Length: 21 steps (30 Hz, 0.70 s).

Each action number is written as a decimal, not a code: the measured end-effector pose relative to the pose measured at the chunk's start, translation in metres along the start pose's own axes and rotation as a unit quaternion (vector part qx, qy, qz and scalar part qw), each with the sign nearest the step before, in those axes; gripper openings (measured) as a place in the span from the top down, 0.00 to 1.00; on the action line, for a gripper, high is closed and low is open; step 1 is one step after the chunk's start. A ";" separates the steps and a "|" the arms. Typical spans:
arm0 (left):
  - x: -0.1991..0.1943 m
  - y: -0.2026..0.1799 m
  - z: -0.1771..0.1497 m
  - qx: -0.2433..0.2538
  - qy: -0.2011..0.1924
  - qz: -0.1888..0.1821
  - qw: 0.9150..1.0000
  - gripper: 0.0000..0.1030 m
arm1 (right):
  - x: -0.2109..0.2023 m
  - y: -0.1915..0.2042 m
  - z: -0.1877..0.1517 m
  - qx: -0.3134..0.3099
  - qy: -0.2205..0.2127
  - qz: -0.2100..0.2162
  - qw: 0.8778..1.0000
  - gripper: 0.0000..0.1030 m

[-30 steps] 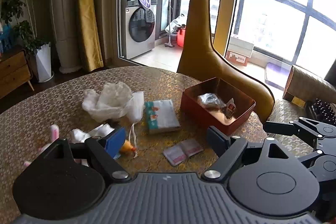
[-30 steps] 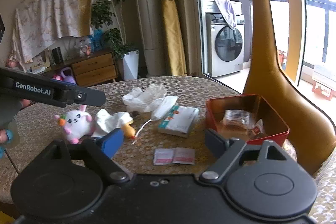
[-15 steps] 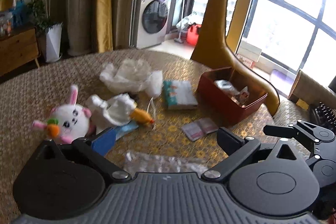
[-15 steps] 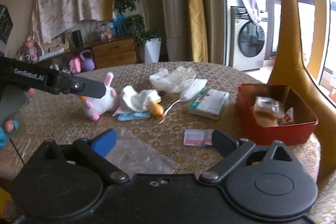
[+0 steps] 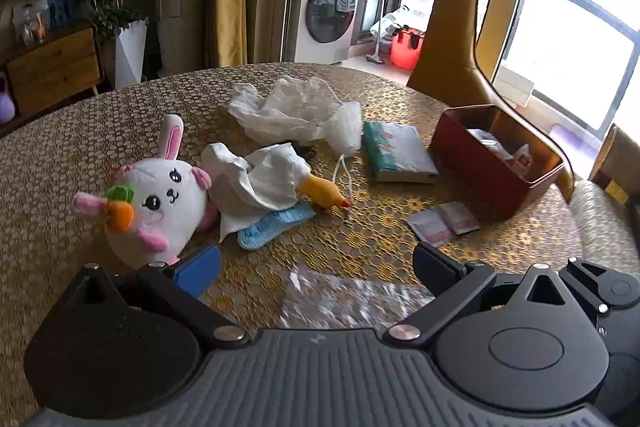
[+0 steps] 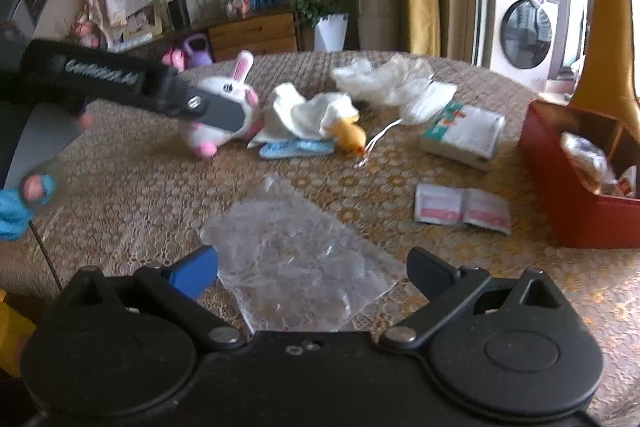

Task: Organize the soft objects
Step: 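Withdraw both tools from the red box toward the remaining items on the table, then grasp the clear plastic bag with the right tool while the left tool grasps the white tissue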

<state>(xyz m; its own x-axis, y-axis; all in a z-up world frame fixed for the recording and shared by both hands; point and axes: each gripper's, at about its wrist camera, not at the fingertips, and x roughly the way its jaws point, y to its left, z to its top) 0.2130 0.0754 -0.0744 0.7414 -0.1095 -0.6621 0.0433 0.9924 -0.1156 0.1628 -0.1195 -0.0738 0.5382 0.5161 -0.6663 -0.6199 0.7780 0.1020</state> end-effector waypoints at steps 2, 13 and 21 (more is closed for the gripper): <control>0.010 0.002 0.004 -0.007 0.001 0.005 1.000 0.00 | 0.010 0.001 0.000 -0.005 0.009 0.003 1.000 0.02; 0.061 0.003 0.022 -0.042 -0.032 0.090 0.995 0.00 | 0.042 0.011 0.001 -0.029 0.030 0.017 0.999 0.02; 0.097 -0.005 0.033 -0.064 -0.059 0.158 0.984 0.00 | 0.052 0.019 -0.003 -0.052 0.044 0.027 0.997 0.02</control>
<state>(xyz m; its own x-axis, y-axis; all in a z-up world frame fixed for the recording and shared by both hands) 0.3072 0.0620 -0.1137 0.7772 0.2179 -0.5903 -0.2805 0.9597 -0.0150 0.1771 -0.0786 -0.1090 0.4530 0.5196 -0.7244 -0.7051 0.7060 0.0655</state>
